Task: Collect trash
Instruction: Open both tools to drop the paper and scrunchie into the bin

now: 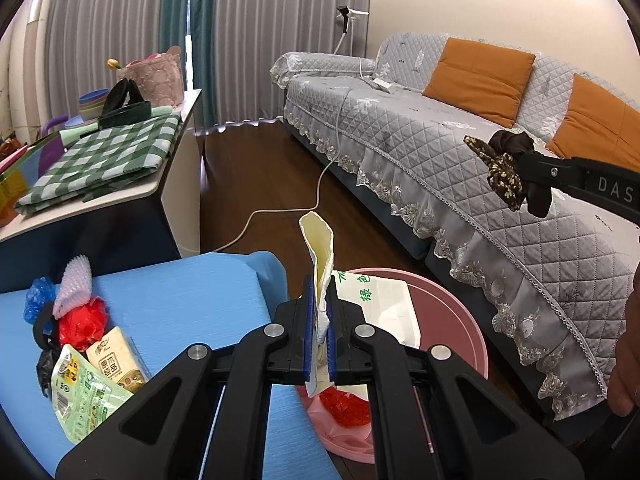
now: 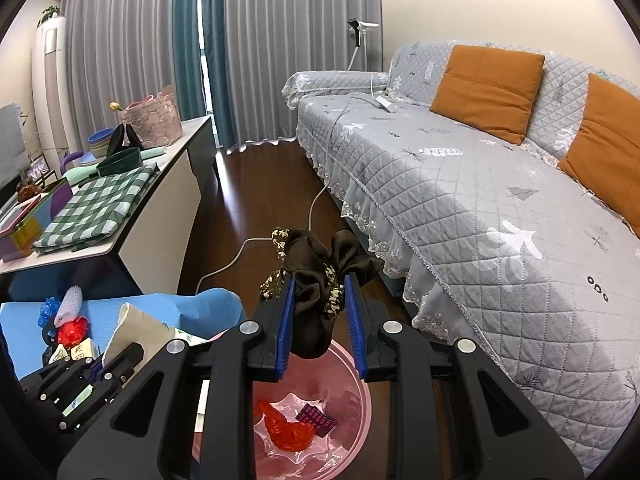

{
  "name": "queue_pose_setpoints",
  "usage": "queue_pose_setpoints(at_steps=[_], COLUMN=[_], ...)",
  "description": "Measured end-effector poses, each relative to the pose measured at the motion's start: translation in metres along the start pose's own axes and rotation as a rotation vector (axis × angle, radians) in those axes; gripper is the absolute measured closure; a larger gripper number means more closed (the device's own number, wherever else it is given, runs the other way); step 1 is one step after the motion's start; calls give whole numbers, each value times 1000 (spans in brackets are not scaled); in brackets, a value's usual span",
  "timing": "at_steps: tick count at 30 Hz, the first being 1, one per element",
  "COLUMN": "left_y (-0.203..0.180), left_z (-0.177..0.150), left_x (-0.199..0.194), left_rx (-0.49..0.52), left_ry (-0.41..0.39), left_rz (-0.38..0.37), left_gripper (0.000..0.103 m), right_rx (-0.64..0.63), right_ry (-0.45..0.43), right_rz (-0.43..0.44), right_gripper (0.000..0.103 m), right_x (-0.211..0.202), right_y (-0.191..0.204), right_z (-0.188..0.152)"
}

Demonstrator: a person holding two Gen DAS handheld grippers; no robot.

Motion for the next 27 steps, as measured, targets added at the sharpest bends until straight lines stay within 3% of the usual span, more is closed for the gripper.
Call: queue_pose_setpoints(at_steps=[1, 2, 3, 4, 11, 15, 17, 21, 27], left_y=[0, -1, -1, 0, 16, 26, 30, 43, 81], left_z=[0, 0, -1, -2, -9, -12, -14, -21, -34], left_x=[0, 2, 3, 4, -14, -34, -45, -73, -114], left_rx=[3, 3, 1, -4, -27, -25, -21, -23, -65], left_ry=[3, 8, 18, 29, 19, 11, 3, -27, -96], left_rz=[-7, -11, -22, -31, -17, -25, -27, -18, 19], left_gripper=[94, 90, 78, 63, 62, 60, 55, 35, 33], right_rx=[5, 6, 9, 11, 0, -8, 18, 47, -2], right_ry=[0, 2, -1, -2, -17, -70, -109, -164, -185], right_rz=[0, -1, -3, -2, -10, -10, 9, 61, 79], right_gripper=[73, 63, 51, 49, 33, 22, 21, 21, 22], right_x=[1, 1, 1, 1, 0, -9, -16, -30, -46], right_y=[-1, -1, -2, -2, 5, 14, 17, 28, 59], right_z=[0, 0, 0, 0, 0, 3, 5, 5, -1])
Point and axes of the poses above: each gripper's, at about its wrist camera, not at the fingertips, and x roughly the way its jaws point, y to its left, z to its top, the point moved 6 cm from there along x, roughly the way its jaws point, and after that the axes turned 5 degrees about y, right-handed, at the moved point
